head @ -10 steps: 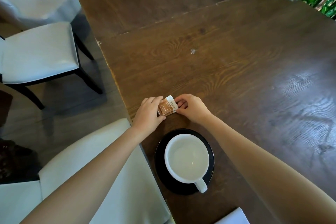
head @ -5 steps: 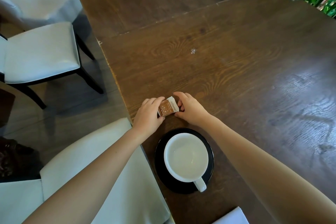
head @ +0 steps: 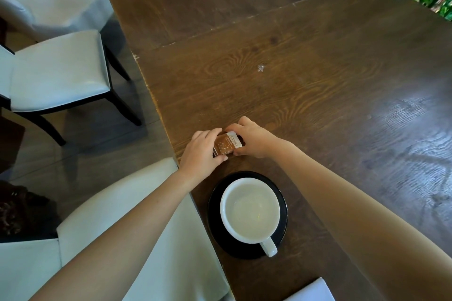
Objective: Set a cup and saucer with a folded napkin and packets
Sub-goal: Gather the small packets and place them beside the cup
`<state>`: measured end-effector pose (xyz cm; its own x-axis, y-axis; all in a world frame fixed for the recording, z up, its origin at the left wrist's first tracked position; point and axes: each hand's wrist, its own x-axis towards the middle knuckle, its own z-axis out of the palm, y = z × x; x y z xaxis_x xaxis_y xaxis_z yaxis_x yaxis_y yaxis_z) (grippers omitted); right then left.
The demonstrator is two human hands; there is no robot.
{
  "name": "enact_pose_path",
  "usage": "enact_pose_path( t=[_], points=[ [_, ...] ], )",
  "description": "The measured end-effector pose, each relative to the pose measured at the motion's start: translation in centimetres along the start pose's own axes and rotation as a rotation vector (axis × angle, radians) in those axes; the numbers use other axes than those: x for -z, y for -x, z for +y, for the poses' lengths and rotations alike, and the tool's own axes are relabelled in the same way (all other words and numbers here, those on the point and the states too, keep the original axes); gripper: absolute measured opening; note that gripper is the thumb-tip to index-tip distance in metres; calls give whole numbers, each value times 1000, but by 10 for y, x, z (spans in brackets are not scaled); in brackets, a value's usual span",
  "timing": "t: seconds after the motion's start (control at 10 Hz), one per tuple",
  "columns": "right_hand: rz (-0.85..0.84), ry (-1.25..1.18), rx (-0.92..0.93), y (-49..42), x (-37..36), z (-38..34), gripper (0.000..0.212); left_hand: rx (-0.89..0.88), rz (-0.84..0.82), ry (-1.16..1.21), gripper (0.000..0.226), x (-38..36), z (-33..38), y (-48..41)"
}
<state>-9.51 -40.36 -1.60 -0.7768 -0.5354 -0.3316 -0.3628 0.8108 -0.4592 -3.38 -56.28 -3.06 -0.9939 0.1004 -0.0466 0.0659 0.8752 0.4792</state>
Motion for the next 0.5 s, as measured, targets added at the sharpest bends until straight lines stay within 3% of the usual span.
enact_pose_path(
  t=[0.3,0.5],
  points=[
    [-22,-14,-81,10,8,-1,77,25,-79,-78,78,12,-2,-5],
    [-74,31,-276,39,39,-3,71,-2,-224,-181,70,51,21,-20]
  ],
)
